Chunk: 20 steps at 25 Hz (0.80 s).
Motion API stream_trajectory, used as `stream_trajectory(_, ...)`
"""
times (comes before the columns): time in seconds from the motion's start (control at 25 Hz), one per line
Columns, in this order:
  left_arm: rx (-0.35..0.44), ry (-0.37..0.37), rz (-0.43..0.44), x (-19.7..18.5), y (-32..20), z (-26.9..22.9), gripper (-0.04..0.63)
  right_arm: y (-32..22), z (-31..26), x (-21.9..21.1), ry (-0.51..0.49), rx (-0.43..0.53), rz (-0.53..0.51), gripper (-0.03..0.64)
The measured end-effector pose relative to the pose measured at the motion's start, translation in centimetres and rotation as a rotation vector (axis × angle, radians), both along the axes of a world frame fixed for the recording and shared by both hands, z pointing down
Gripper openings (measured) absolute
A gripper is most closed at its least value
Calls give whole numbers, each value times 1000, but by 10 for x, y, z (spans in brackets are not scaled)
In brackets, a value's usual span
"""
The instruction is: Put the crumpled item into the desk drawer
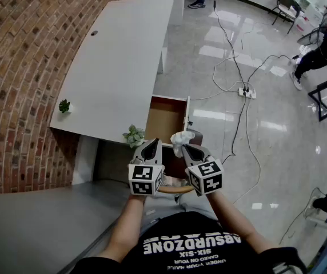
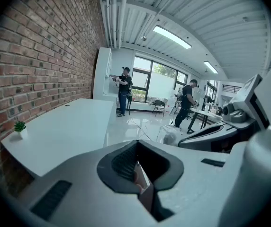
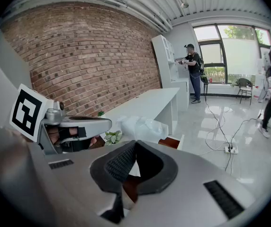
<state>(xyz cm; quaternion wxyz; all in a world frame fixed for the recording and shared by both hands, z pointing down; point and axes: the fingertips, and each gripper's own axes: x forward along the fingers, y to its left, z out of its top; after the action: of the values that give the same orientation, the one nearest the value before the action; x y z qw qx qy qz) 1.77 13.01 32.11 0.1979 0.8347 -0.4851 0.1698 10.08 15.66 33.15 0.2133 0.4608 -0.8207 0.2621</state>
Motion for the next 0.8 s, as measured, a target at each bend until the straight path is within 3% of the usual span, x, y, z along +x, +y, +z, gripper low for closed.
stream_trajectory(0.2, -8, 40, -2, 1, -11, 1, 5, -12, 0, -1, 0, 14, 16, 0)
stream_trajectory(0.8, -29, 42, -8, 0, -19, 9, 5, -36, 0, 5, -8, 18, 25, 0)
